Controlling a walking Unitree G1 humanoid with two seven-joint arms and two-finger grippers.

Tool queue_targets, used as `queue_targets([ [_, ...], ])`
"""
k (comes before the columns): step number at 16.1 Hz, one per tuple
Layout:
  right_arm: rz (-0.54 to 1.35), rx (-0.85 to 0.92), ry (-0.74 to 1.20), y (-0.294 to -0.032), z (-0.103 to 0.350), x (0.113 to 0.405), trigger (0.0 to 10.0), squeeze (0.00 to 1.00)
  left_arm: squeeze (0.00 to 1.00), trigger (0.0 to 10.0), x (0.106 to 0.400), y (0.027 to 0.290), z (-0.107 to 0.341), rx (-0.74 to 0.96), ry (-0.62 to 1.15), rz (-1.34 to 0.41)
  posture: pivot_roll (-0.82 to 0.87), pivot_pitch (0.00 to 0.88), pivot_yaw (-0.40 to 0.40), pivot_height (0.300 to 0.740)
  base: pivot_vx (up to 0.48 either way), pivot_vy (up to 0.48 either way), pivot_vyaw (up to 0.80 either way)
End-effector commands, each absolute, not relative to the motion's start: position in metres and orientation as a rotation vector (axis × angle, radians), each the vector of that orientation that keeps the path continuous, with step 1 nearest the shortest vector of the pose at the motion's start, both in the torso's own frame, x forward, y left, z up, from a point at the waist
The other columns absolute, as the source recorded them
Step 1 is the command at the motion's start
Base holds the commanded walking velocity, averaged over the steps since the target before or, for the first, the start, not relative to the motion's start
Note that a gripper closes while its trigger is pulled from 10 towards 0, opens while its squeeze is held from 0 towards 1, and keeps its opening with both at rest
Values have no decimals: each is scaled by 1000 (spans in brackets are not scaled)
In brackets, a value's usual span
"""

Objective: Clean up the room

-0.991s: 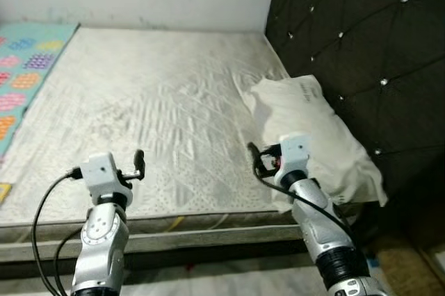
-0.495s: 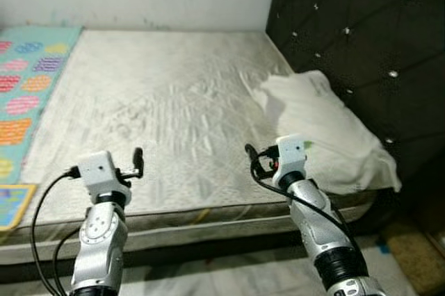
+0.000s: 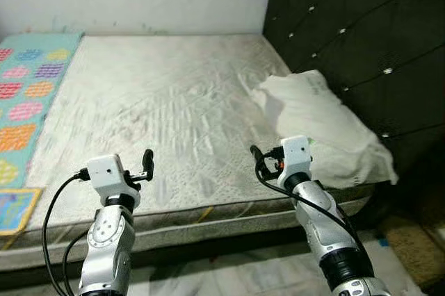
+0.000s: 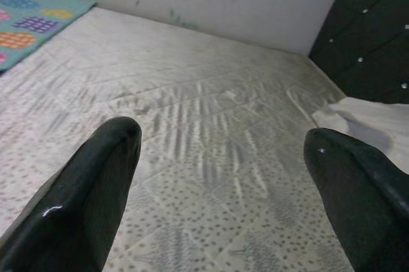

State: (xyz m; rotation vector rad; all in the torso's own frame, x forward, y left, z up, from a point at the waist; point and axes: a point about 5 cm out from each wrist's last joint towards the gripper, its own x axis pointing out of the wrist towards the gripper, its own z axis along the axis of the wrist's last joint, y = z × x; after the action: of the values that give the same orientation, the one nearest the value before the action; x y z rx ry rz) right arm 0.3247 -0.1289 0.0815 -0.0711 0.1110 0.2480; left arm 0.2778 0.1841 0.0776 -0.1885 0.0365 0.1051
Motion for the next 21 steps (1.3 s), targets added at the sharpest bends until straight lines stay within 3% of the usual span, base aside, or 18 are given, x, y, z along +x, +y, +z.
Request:
queue_targets([
  [1, 242, -75, 100, -132, 85, 327, 10000, 0, 0, 10000, 280, 181, 82, -191, 26, 81, -86, 13, -31, 740, 375, 0, 0],
  [13, 242, -70, 106, -131, 83, 327, 10000, 0, 0, 10000, 281, 181, 82, -208, 22, 88, -84, 13, -28, 740, 364, 0, 0],
  [18, 251, -73, 98, -130, 84, 327, 10000, 0, 0, 10000, 283, 182, 81, -217, 28, 125, -85, 11, -28, 740, 0, 0, 0],
  [21, 257, -80, 90, -130, 85, 327, 10000, 0, 0, 10000, 284, 181, 81, -222, 29, 124, -85, 11, -28, 740, 0, 94, 683],
])
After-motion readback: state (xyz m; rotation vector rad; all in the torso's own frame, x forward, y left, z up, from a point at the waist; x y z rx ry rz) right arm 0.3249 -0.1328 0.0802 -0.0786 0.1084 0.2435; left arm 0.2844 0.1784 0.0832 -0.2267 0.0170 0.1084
